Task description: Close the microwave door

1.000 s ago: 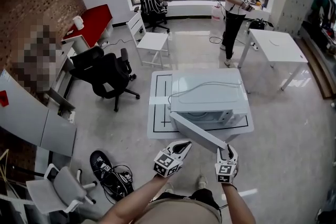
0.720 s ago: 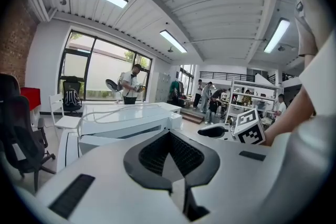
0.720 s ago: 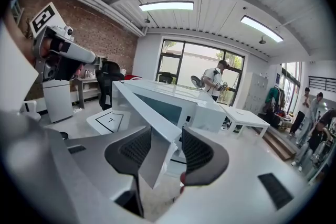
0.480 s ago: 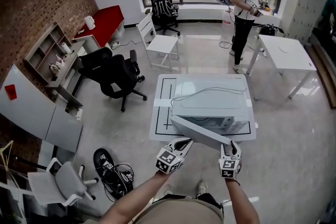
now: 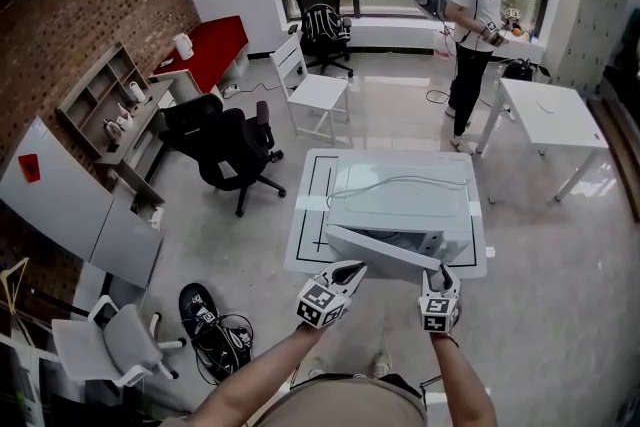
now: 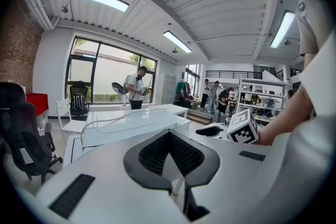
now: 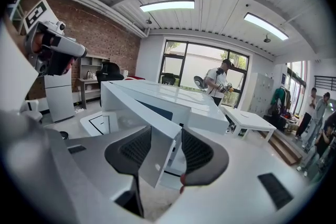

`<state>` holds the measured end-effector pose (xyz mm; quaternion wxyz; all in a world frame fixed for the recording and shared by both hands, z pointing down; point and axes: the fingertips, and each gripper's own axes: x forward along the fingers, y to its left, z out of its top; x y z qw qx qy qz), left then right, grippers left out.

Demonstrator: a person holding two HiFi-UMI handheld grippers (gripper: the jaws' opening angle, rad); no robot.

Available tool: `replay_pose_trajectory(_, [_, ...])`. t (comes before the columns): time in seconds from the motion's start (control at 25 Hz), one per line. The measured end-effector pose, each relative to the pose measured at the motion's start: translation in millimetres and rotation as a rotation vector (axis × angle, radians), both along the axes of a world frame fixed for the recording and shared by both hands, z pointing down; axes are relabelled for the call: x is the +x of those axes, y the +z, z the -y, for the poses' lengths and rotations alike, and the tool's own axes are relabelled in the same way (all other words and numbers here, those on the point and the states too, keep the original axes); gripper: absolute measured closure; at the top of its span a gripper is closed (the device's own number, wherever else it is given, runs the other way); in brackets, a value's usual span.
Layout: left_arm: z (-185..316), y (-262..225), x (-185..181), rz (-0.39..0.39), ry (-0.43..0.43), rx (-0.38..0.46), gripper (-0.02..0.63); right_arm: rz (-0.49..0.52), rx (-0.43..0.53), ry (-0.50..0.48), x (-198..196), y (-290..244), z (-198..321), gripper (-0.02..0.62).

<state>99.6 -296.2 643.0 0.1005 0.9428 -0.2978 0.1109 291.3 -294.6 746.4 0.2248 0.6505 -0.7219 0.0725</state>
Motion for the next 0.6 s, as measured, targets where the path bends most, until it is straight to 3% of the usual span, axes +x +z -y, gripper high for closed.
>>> replay_pose_trajectory(0.6, [15,-18,19,-0.008,-0.026,0.022,0.601,-0.015,-0.026,-0.016,17,4,38,0.410])
